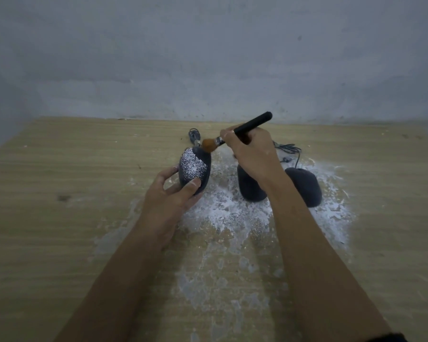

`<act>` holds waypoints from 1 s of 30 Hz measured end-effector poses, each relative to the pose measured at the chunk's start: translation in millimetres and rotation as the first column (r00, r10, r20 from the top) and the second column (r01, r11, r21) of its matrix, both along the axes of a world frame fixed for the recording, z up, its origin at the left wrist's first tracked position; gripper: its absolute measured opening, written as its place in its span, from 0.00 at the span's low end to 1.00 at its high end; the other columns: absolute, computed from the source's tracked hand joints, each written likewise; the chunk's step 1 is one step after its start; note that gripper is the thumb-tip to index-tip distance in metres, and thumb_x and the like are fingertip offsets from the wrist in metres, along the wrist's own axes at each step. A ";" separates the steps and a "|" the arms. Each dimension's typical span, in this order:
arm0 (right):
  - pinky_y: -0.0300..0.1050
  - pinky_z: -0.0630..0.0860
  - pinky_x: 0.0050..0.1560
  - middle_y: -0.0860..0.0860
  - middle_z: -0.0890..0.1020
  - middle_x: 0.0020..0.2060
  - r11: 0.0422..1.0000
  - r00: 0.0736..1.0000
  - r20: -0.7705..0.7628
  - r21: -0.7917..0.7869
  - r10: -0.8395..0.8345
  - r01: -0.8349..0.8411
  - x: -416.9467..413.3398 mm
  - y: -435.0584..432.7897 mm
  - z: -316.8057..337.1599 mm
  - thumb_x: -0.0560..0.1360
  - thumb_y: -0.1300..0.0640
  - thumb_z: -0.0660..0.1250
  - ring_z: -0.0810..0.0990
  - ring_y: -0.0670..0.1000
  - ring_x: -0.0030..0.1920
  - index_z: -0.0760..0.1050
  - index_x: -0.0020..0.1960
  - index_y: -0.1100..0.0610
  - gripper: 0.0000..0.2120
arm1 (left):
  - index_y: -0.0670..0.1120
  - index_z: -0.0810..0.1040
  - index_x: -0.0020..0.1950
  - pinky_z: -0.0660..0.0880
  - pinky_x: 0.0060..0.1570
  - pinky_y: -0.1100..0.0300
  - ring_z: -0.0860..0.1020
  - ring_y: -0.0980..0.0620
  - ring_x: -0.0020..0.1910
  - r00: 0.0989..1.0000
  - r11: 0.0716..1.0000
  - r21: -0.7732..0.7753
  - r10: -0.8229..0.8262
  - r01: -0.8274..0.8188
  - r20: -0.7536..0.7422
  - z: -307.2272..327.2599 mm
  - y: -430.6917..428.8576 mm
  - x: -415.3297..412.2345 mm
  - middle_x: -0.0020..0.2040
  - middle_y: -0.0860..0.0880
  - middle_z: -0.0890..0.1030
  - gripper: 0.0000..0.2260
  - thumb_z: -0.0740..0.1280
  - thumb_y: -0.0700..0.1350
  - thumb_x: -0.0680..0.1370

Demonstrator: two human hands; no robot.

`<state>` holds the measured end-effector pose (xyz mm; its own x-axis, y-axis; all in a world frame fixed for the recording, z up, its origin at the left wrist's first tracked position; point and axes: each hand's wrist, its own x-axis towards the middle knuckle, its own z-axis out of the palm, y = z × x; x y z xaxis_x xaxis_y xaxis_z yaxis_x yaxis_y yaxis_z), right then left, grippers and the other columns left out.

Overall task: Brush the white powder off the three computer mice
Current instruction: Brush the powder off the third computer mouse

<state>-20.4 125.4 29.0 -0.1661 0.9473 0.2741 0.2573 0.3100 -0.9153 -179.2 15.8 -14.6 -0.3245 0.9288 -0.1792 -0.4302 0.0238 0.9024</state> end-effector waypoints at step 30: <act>0.33 0.66 0.27 0.41 0.75 0.25 0.992 0.986 0.146 0.087 0.079 -0.092 -5.7 -13.7 8.8 0.79 0.55 0.69 0.70 0.41 0.24 0.83 0.44 0.56 0.08 | 0.44 0.72 0.64 0.82 0.50 0.53 0.85 0.46 0.51 1.000 0.999 -0.037 0.012 -0.012 -0.008 2.6 2.9 3.6 0.53 0.41 0.84 0.22 0.74 0.35 0.73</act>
